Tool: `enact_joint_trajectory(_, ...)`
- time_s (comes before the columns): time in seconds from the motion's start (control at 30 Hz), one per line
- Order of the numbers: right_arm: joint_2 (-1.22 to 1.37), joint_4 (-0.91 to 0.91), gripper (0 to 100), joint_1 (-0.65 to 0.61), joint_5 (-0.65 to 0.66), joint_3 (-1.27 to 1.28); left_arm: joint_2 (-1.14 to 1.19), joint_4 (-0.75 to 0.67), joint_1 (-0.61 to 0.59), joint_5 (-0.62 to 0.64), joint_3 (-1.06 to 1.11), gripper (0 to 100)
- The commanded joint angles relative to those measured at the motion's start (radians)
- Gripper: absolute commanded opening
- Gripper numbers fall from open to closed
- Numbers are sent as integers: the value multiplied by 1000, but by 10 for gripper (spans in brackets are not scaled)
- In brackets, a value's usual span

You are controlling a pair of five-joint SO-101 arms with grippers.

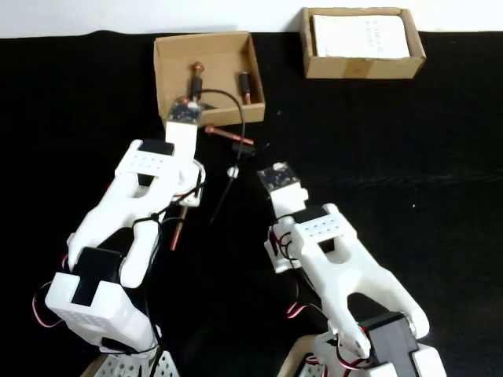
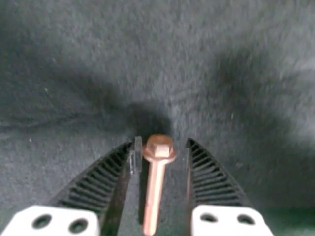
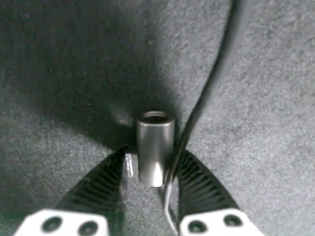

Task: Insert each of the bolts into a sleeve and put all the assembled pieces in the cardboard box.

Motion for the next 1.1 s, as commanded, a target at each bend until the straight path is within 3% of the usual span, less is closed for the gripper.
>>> enact_joint_trajectory(0.0,-10,5,7,-4,2,15,-51,-25,10,54,-12,120)
enact_joint_trajectory(0.13,-10,5,7,-4,2,15,-51,-44,10,51,-5,59)
enact_joint_trajectory(0.37,-10,5,7,-4,2,15,-65,97,4,49,-27,165)
enact_joint_trajectory(0.67,-10,5,7,-4,2,15,-64,285,8,44,-165,175)
enact_joint_trajectory(0.83,-10,5,7,-4,2,15,-10,290,16,-107,-93,171)
enact_joint_trajectory(1.07,-10,5,7,-4,2,15,101,137,-39,-17,-33,171)
